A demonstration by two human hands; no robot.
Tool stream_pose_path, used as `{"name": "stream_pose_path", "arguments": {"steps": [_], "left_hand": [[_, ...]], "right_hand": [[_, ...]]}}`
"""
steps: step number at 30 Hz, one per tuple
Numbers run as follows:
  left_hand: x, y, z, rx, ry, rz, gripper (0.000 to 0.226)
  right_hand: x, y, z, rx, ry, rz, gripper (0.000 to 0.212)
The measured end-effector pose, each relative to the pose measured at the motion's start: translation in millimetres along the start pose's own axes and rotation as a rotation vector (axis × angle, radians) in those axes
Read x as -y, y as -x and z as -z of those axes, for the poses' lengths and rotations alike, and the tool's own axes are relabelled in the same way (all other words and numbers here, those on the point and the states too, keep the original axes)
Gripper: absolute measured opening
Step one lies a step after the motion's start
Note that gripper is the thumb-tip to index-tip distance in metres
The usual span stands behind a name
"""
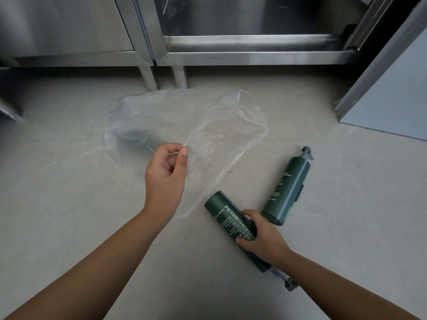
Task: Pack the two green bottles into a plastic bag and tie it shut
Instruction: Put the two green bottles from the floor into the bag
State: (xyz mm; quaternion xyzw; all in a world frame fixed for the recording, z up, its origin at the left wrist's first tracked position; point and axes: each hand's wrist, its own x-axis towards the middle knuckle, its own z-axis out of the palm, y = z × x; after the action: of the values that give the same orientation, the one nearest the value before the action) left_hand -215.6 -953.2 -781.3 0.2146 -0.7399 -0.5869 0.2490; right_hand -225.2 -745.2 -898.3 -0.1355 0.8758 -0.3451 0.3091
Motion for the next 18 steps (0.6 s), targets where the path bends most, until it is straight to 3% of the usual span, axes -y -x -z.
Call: {"name": "stream_pose_path", "arguments": {"steps": [12,18], "left_hand": [[-14.6,-20.0,19.1,-0.092,0.04,-0.071,0.013],[-31.4,-24.1,42.2,-0.127,0.096,-0.087,0.013]], "right_hand": [[76.2,-11.4,48.6,-0.032,-0.2,0.137,0.062],[131.9,-55.4,39.9,0.055,-0.166,0.178,0.061]]}}
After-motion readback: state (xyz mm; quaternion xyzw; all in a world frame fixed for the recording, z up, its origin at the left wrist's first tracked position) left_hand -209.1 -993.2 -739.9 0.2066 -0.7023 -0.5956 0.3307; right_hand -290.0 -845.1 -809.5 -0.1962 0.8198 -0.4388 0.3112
